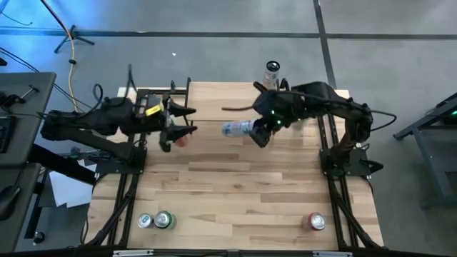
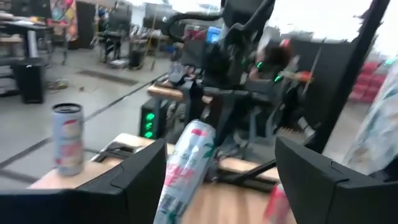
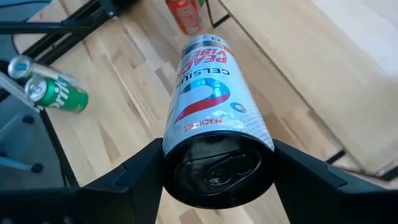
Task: Place canned beverage on shelf
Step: Put the white pink soda can on the shelf aligned with the other white pink soda can
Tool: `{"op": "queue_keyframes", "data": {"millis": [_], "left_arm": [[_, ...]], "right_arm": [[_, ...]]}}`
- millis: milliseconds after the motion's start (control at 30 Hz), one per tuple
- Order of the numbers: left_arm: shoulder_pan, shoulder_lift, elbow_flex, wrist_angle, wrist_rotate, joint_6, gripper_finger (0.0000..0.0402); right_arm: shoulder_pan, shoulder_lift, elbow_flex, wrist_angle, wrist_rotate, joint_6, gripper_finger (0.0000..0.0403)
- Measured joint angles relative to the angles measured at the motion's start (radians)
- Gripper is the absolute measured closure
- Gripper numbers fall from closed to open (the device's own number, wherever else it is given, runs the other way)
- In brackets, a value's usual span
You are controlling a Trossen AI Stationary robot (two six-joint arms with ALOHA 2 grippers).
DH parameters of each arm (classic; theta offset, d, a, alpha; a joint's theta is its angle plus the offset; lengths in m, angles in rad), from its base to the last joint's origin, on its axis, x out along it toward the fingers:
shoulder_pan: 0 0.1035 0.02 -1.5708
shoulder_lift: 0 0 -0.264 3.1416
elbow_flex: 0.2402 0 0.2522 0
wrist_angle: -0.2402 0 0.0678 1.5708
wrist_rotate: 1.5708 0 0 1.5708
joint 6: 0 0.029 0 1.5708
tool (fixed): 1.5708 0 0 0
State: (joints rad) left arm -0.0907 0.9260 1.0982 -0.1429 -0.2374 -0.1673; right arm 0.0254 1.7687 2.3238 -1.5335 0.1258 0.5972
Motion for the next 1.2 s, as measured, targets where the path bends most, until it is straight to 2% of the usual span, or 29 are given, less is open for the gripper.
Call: {"op": "queue_keyframes", "data": {"millis": [133,300,500,767,967,1133,1200], "left_arm": [[0.102,0.099,0.116,-0.178,0.100,0.021,0.0132],[0.208,0.273,0.296,-0.328,0.228,0.023,0.0099],[0.242,0.434,0.443,-0.520,0.221,0.098,0.0059],[0.240,0.520,0.456,-0.525,0.260,0.270,0.0053],[0.240,0.555,0.456,-0.472,0.261,0.335,0.0053],[0.240,0.583,0.457,-0.487,0.375,0.342,0.0053],[0.239,0.599,0.455,-0.490,0.385,0.346,0.0053]], "right_arm": [[-0.048,0.000,0.000,0.006,-0.056,-0.145,0.0162],[-0.094,0.000,0.000,0.013,-0.082,-0.296,0.0162],[-0.126,0.000,0.000,0.011,-0.113,-0.422,0.0162],[-0.131,0.000,0.000,0.012,-0.127,-0.414,0.0162],[-0.121,0.017,0.000,0.018,-0.136,-0.422,0.0162],[-0.120,0.032,0.000,0.042,-0.172,-0.424,0.0162],[-0.121,0.036,0.000,0.046,-0.180,-0.442,0.0162]]}}
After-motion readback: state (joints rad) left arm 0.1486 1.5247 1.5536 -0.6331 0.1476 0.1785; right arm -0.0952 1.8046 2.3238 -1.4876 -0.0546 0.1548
